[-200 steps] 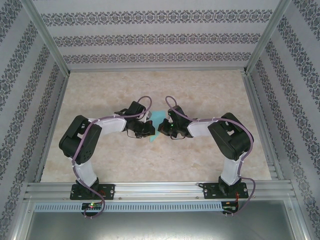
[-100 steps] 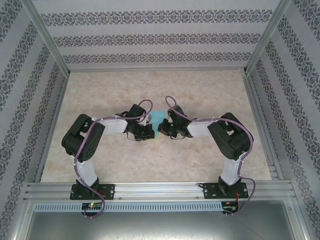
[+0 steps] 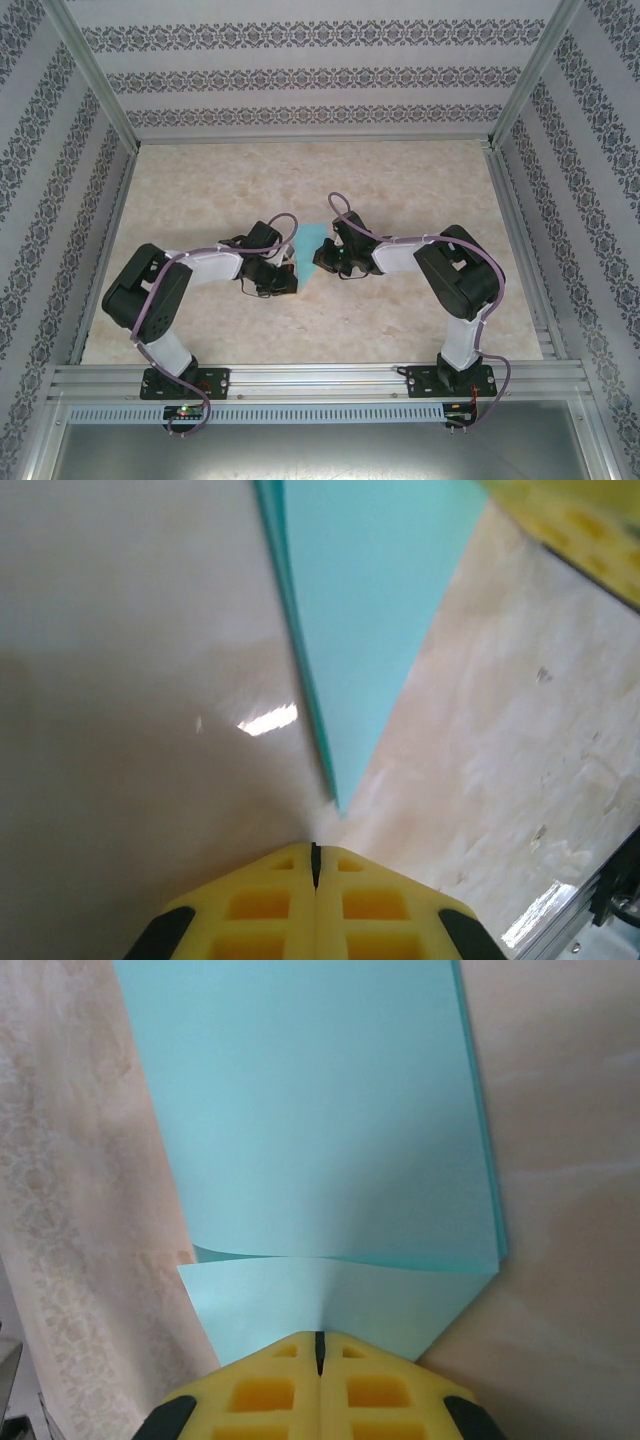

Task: Fold a paper plane with a square sheet of paper (pick it up from the middle)
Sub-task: Third fold the triangle at the center of the table.

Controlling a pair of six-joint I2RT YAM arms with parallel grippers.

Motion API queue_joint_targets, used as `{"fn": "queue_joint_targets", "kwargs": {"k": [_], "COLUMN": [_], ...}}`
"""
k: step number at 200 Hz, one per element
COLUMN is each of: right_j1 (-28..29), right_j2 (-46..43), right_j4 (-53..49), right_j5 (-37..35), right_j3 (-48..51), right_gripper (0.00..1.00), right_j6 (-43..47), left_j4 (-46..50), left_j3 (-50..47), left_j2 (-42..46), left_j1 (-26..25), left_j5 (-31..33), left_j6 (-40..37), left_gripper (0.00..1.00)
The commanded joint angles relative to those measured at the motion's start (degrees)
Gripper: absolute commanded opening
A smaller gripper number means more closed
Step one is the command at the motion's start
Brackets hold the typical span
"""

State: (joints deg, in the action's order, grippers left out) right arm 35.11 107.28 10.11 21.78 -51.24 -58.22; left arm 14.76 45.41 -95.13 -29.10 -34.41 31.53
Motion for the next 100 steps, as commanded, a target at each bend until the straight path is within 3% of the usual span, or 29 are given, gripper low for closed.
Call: {"fn": "queue_joint_targets", "kwargs": {"k": [1, 42, 100], "right_j1": [0.10, 2.03, 3.96], "right_j2": [1.61, -2.39, -2.87], "right_j4": [-5.28, -0.16, 3.27], "right_j5": [-5.32, -10.98, -12.05], "right_j3": [2.85, 8.57, 9.84], "right_gripper": [0.00, 0.00, 0.00], "right_j6": [-2.46, -11.26, -15.97], "left_j4": [-0.62, -11.68, -12.73], "left_j3": [-0.65, -1.73, 1.07], "left_j2": [4.55, 4.42, -3.03], "left_j1": [-0.88, -1.30, -2.28], "left_j5": [2.94, 1.82, 3.76], "left_j6": [0.59, 5.92, 6.56], "left_gripper": [0.00, 0.00, 0.00]}}
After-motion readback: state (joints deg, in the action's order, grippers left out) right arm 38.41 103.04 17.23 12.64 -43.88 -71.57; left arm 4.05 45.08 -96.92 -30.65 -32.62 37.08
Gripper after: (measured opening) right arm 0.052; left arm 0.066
